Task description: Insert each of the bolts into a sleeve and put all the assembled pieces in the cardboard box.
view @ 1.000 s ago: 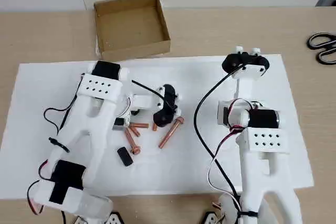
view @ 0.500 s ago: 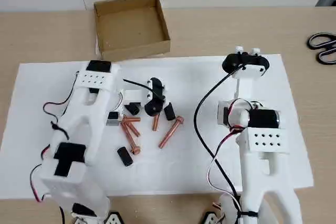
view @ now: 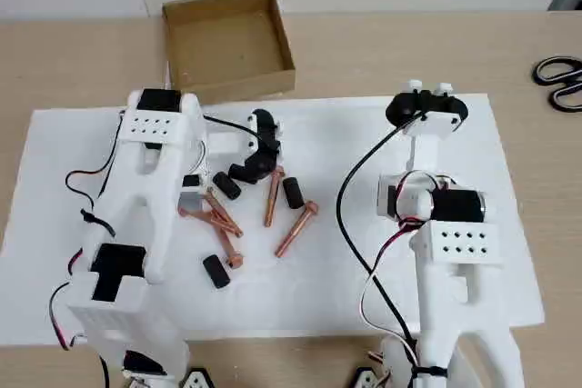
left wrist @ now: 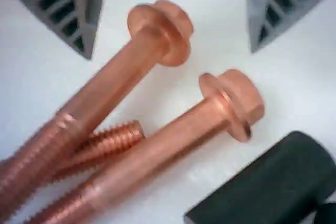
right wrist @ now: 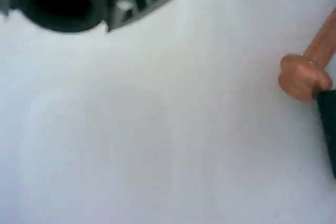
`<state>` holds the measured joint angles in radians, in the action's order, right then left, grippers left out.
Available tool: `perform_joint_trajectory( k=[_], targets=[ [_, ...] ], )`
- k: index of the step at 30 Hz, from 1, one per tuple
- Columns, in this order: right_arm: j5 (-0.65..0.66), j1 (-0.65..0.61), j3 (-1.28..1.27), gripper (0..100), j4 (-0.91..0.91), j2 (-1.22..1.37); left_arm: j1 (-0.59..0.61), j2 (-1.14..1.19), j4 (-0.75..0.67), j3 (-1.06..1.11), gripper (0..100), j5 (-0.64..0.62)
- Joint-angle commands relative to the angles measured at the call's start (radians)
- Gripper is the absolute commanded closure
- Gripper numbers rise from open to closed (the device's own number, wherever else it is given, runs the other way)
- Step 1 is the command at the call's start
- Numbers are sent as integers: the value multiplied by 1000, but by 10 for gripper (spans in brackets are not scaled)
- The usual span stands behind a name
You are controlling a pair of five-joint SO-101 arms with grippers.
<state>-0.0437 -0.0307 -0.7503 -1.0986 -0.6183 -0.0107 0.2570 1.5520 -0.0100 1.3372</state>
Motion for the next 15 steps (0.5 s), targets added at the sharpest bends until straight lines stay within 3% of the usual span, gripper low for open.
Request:
perform_joint_trajectory(
  k=[1, 7, 15],
  targets=[
    [-6, 5, 52, 994, 19, -35, 12, -14, 35, -70, 812, 92],
    [-6, 5, 52, 994, 19, -27, -9, -14, 196, -236, 826, -443],
    [-6, 5, 44, 994, 44, -25, -8, -6, 198, -280, 887, -1304]
  ],
)
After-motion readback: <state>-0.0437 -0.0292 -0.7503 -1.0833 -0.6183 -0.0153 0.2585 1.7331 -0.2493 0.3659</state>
